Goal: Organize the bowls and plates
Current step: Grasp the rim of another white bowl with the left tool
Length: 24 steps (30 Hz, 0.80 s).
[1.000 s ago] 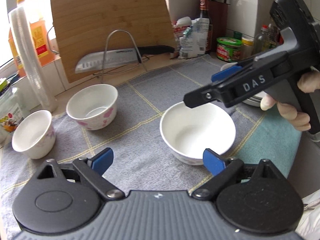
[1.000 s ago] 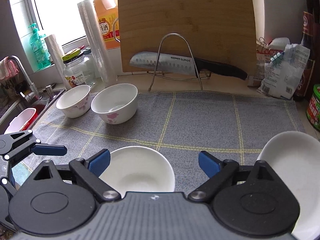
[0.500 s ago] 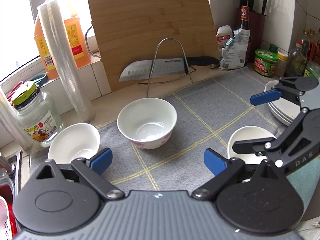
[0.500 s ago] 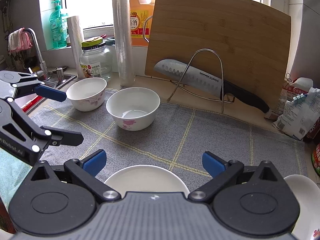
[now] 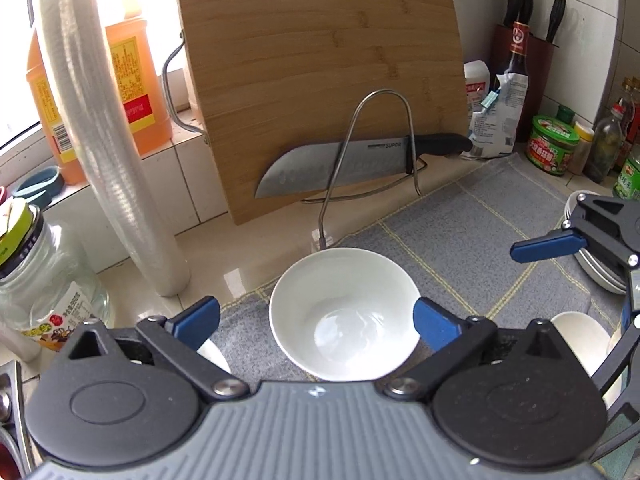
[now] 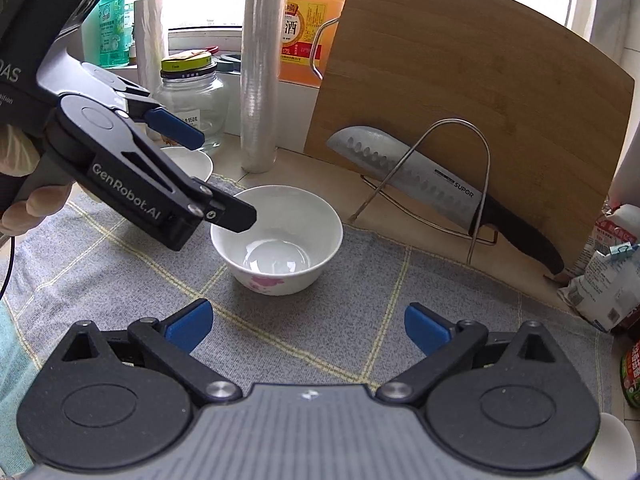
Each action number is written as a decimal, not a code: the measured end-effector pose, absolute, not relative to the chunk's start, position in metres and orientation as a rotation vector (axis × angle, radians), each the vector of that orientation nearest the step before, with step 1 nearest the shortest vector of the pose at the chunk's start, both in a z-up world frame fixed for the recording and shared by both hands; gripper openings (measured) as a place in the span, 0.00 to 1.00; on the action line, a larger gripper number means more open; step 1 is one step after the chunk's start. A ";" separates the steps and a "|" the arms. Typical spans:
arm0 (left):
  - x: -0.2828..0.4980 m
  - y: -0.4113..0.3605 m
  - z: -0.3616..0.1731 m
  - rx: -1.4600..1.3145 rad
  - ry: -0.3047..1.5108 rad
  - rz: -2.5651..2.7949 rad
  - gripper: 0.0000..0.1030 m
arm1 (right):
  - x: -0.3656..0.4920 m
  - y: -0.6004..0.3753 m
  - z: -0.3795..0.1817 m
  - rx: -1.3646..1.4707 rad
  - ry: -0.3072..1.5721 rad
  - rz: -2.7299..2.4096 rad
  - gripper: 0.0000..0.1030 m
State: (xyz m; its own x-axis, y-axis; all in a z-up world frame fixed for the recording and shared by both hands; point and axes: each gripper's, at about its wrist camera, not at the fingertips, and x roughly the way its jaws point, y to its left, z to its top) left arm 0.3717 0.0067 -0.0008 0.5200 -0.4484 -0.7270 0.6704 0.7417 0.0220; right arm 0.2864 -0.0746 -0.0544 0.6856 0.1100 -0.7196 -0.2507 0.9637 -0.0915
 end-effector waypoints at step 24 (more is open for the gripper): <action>0.414 -0.012 -0.026 0.295 0.889 -0.839 0.93 | 0.351 -0.047 -0.085 -0.274 0.873 0.326 0.99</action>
State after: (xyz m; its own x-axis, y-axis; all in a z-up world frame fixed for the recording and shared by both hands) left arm 0.4138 -0.0117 -0.0263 0.3460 -0.5204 -0.7807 0.7496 0.6538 -0.1036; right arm 0.3509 -0.0467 -0.0850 0.5991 0.1667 -0.7831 -0.3879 0.9160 -0.1018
